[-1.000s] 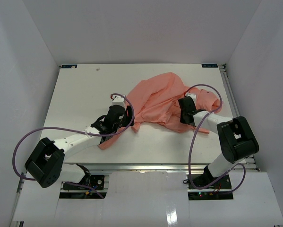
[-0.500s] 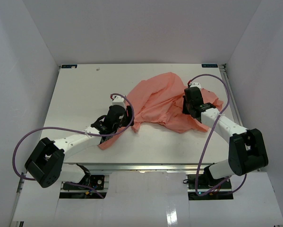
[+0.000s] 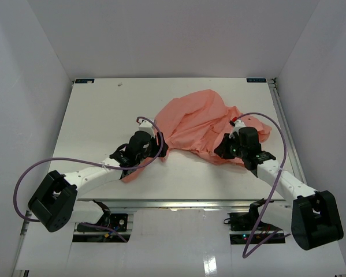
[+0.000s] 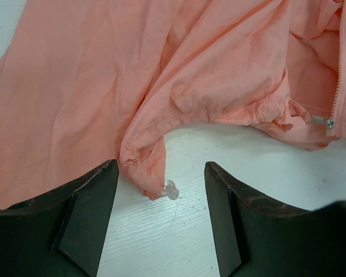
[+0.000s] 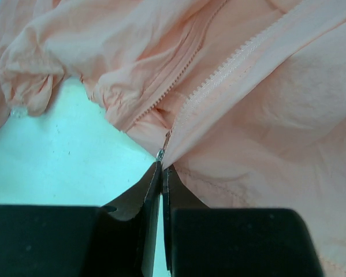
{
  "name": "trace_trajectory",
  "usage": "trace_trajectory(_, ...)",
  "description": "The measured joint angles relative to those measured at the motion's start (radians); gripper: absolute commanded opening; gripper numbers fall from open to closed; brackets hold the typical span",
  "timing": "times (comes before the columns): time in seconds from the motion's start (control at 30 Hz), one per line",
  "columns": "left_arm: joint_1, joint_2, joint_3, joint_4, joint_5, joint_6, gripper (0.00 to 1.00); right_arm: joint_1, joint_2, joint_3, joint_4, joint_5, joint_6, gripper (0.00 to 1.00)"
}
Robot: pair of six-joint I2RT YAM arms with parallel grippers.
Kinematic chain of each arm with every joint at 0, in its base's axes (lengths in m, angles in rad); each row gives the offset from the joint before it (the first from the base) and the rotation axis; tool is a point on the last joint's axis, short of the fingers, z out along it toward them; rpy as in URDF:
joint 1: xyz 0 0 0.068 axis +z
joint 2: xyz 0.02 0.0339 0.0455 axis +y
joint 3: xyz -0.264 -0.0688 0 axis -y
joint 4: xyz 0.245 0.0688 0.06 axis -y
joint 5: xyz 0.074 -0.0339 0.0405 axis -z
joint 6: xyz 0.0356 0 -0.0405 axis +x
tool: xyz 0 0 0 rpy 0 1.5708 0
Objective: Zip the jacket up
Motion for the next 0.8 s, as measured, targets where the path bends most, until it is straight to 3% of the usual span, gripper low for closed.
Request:
trace_trajectory(0.13, 0.000, -0.003, -0.001, 0.008, 0.006, 0.003, 0.72, 0.000, -0.031, -0.054, 0.019, -0.064, 0.020, 0.09)
trace_trajectory(0.43, 0.000, -0.003, -0.001, 0.010, 0.006, 0.005, 0.72, 0.000, -0.036, -0.129, 0.015, -0.020, 0.073, 0.39)
trace_trajectory(0.8, 0.000, -0.012, -0.001, 0.010, 0.005, 0.008, 0.72, 0.040, -0.055, -0.062, -0.102, 0.230, 0.091, 0.41)
